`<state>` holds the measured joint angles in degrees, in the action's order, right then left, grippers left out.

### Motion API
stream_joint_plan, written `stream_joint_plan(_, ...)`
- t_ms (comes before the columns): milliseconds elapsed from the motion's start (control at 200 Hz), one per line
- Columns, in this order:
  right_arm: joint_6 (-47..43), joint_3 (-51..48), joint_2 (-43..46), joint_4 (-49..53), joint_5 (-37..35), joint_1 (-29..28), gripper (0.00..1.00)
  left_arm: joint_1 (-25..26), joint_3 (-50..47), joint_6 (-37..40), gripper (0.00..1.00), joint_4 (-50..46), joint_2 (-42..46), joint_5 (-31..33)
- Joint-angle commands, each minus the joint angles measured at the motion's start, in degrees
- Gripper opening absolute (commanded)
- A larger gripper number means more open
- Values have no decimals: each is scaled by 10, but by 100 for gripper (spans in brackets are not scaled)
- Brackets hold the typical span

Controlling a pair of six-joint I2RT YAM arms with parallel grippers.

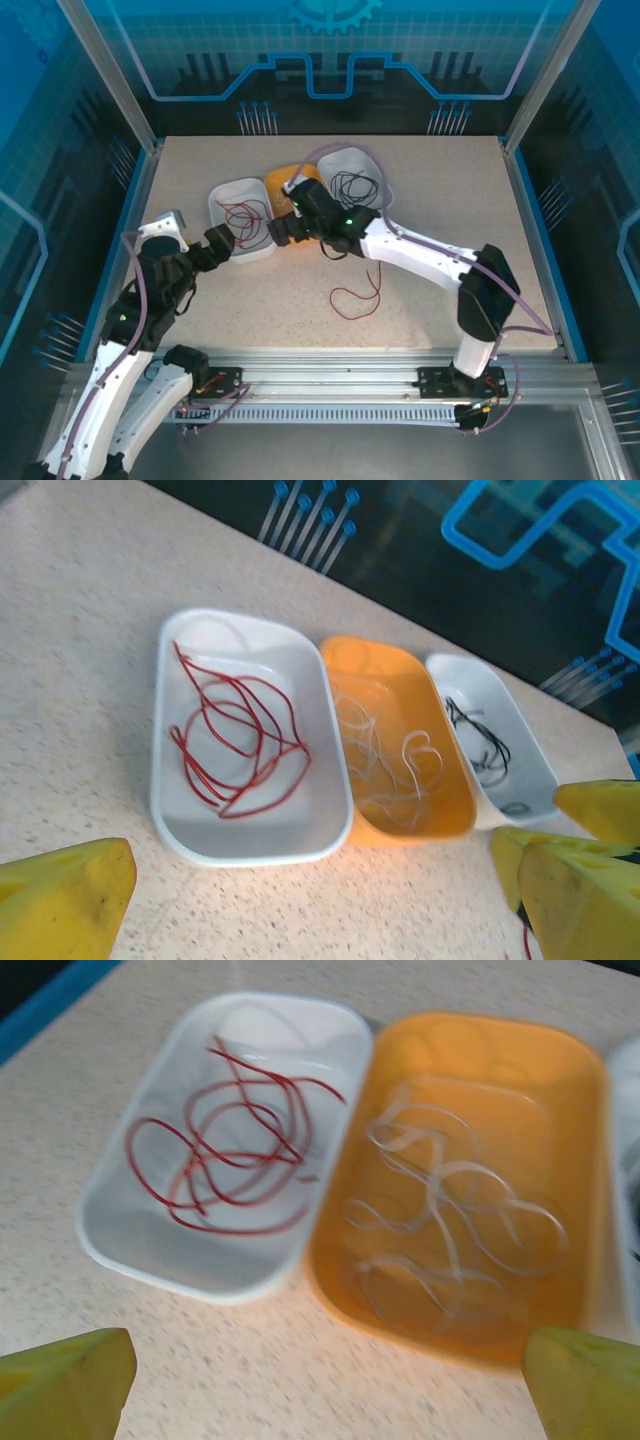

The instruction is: Untangle the cables

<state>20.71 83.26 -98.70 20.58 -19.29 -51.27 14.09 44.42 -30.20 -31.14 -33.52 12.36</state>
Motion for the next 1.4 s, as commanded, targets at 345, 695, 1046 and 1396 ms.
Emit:
stream_joint_plan(345, 159, -252, 235, 77, -140, 50, 100, 160, -95, -91, 99, 45, -45, -68)
stream_joint_plan(695, 213, -381, 363, 126, -135, 136, 100, 344, -88, -126, 99, 169, -234, -27)
stream_joint_plan(1046, 236, -434, 446, 155, -144, 177, 100, 422, -49, -126, 89, 241, -399, -40)
stream_joint_plan(1396, 251, -455, 462, 157, -137, 183, 100, 421, -14, -91, 65, 246, -491, -26)
